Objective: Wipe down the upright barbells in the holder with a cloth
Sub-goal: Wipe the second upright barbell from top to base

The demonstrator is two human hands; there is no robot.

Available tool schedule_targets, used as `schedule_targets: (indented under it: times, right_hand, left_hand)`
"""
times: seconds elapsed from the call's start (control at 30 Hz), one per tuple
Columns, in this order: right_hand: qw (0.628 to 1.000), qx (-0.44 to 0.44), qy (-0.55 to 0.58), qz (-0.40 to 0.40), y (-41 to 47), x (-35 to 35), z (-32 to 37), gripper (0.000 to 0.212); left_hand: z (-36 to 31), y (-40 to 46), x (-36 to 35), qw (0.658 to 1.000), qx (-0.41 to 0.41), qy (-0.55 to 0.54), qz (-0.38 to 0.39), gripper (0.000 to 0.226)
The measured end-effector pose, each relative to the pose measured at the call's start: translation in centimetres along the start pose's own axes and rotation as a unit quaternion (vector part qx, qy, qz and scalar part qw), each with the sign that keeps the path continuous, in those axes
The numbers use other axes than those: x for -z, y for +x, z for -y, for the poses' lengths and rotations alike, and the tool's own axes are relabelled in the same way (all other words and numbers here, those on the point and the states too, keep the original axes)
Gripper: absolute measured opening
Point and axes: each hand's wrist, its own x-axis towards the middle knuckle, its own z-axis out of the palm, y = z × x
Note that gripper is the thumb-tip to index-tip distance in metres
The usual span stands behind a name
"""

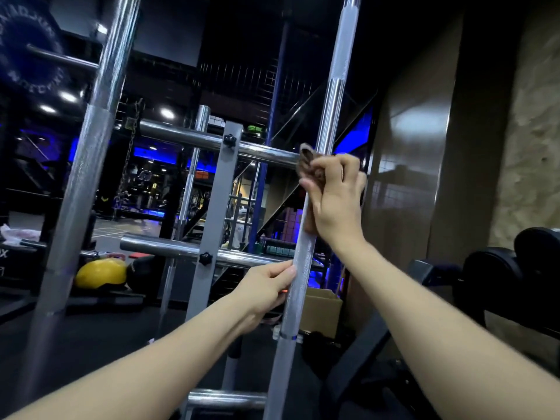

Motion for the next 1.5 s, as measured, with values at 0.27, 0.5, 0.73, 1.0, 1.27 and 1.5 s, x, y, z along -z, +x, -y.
schedule_targets:
  times: [0.27, 0.5, 0.73, 1.0, 1.27, 1.5]
  right_hand:
    - [0.996, 0.010, -0.001, 0.093, -3.8, 1.3, 0.3, 0.026]
    - [0.999, 0.006, -0.023, 0.028, -2.1, -0.3, 0.3, 0.032]
    - [0.991, 0.012, -0.004, 0.135, -11.5, 0.2, -0.1, 0.034]
    - [0.998, -0.010, -0.018, 0.055, -7.4, -0.9, -0.4, 0.039]
    - [0.989, 0.043, -0.051, 0.133, -13.0, 0.3, -0.2, 0.038]
    - [0.995, 0.014, -0.090, 0.039, -5.5, -0.4, 0.4, 0.039]
  left_hand:
    - [-0.7, -0.6, -0.4, 1.000, 0.010, 0.020, -0.010, 0.033]
    - [0.0, -0.1, 0.0, 1.000, 0.006, 0.011, 0.001, 0.031]
    - [0.8, -1.2, 0.6, 0.998, 0.015, 0.053, 0.009, 0.025]
    - [2.2, -1.4, 0.7, 0.999, 0.014, 0.048, 0.010, 0.026]
    - [3.8, -3.5, 0.7, 0.998, 0.022, 0.059, -0.016, 0.025]
    - [4.2, -3.8, 1.4, 0.996, 0.028, 0.086, 0.003, 0.022]
